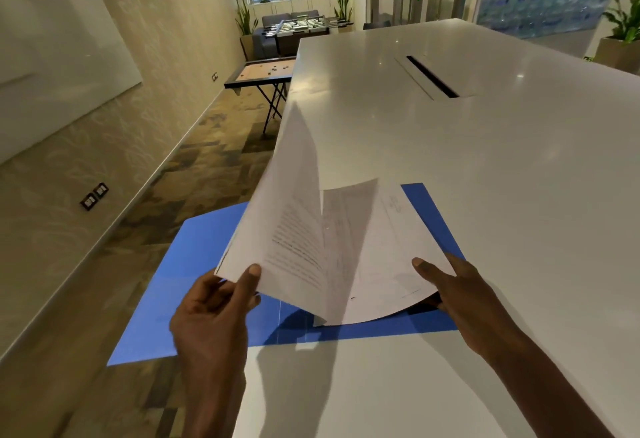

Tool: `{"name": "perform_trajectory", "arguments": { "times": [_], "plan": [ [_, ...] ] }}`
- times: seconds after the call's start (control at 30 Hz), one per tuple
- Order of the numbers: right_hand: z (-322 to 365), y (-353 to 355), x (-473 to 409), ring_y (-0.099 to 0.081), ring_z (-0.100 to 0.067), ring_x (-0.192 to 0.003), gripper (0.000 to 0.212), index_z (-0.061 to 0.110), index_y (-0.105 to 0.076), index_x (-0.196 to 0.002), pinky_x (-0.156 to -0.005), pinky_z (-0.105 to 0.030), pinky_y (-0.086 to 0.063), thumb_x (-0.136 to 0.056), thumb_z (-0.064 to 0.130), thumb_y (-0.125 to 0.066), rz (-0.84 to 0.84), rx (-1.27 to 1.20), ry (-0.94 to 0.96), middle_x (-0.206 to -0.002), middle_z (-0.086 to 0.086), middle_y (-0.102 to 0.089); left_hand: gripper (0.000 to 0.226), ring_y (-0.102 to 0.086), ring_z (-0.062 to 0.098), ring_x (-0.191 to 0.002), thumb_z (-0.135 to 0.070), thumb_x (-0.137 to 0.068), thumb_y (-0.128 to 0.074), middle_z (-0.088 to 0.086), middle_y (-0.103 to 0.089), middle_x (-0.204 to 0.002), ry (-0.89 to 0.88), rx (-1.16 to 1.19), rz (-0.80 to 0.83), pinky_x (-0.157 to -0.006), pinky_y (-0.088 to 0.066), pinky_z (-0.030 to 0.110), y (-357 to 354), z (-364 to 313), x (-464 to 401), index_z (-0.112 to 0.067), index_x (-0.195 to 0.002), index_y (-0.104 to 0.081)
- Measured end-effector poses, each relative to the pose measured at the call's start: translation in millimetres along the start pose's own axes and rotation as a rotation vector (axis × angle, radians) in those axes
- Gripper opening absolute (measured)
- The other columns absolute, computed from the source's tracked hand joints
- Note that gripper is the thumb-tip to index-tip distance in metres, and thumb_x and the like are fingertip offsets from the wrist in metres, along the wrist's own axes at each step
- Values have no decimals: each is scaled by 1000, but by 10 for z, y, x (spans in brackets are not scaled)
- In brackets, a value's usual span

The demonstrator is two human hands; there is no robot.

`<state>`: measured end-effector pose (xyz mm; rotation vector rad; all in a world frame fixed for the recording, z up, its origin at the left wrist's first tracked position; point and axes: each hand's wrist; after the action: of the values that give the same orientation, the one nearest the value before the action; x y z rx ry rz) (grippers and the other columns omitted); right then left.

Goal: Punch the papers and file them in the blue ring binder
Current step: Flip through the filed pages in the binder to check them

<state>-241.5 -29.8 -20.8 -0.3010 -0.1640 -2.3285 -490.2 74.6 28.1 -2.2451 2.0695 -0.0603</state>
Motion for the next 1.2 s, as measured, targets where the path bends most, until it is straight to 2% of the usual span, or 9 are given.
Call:
{"name": "perform_trajectory", "arguments": {
  "times": [0.13, 0.37, 0.43, 0.57, 0.73, 0.83, 0.9, 1.0, 1.2],
  "plan": [
    [4, -11, -21, -64, -18, -103, 17, 38, -58, -99, -96, -41, -51, -87, 31, -69, 20, 23, 0, -105, 11, -68, 21, -73, 13, -70, -27, -77, -77, -2, -74, -84, 17, -86, -86, -69, -54, 26, 233, 138, -1, -10, -86, -67],
    [16, -9, -26, -60, -22, -107, 29, 35, -53, -113, -93, -39, -49, -89, 28, -66, 35, 75, 32, -107, 8, -64, 25, -63, 2, -52, -23, -84, -75, 7, -73, -73, 0, -247, -221, -54, -48, 16, 532, 351, -158, -1, -77, -66],
    [16, -12, -24, -60, -22, -109, 34, 32, -55, -120, -95, -42, -50, -88, 31, -68, 39, 99, 22, -113, 6, -65, 29, -57, 5, -46, -26, -82, -77, 9, -72, -69, 40, -246, -264, -53, -46, 23, 609, 426, -211, -3, -73, -64],
    [22, -13, 0, -60, -25, -110, 41, 30, -54, -127, -90, -41, -51, -88, 32, -67, 34, 158, 32, -118, 2, -65, 22, -68, 23, -73, -21, -79, -80, 9, -72, -85, 75, -241, -262, -69, -54, 36, 705, 550, -296, -8, -92, -68],
    [74, -88, 30, -54, -19, -119, 54, 37, -42, -137, -98, -43, -47, -87, 51, -58, 79, 173, 108, -127, 9, -58, 63, -58, 24, -111, -14, -77, -81, 9, -56, -131, -77, -477, -321, -84, -44, 29, 628, 562, -294, -10, -134, -53],
    [59, -105, 12, -44, -18, -134, 96, 44, -25, -147, -111, -51, -36, -65, 87, -50, 174, 67, 62, -145, 12, -46, 50, -59, 15, -105, -18, -78, -81, -1, -60, -122, -204, -462, -192, -86, -45, 25, 408, 504, -183, -15, -124, -62],
    [30, -107, -25, -44, -17, -135, 111, 48, -22, -148, -112, -52, -34, -51, 95, -50, 232, -16, 37, -146, 12, -46, 40, -64, 6, -98, -20, -75, -83, -9, -67, -110, -220, -388, -12, -84, -49, 17, 206, 460, -89, -18, -112, -69],
    [31, -128, -70, -50, -16, -129, 114, 49, -28, -145, -110, -47, -38, -44, 97, -50, 252, -67, 34, -138, 13, -54, 36, -66, 0, -94, -26, -71, -85, -15, -71, -104, -243, -329, 258, -79, -50, 9, -147, 391, 83, -21, -104, -72],
    [90, -122, -63, -60, -25, -114, 105, 44, -34, -144, -99, -50, -47, -51, 94, -45, 269, -76, -21, -126, 4, -63, 53, -65, -2, -101, -37, -67, -87, -9, -72, -110, -287, -327, 618, -88, -54, 18, -826, 390, 354, -21, -115, -71]
  ]
}}
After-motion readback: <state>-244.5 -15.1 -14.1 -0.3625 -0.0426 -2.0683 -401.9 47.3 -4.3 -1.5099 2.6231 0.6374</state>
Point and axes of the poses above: each hand's wrist, its own x-axis away from the middle knuckle, its own y-axis out of the back of the hand, z = x × y
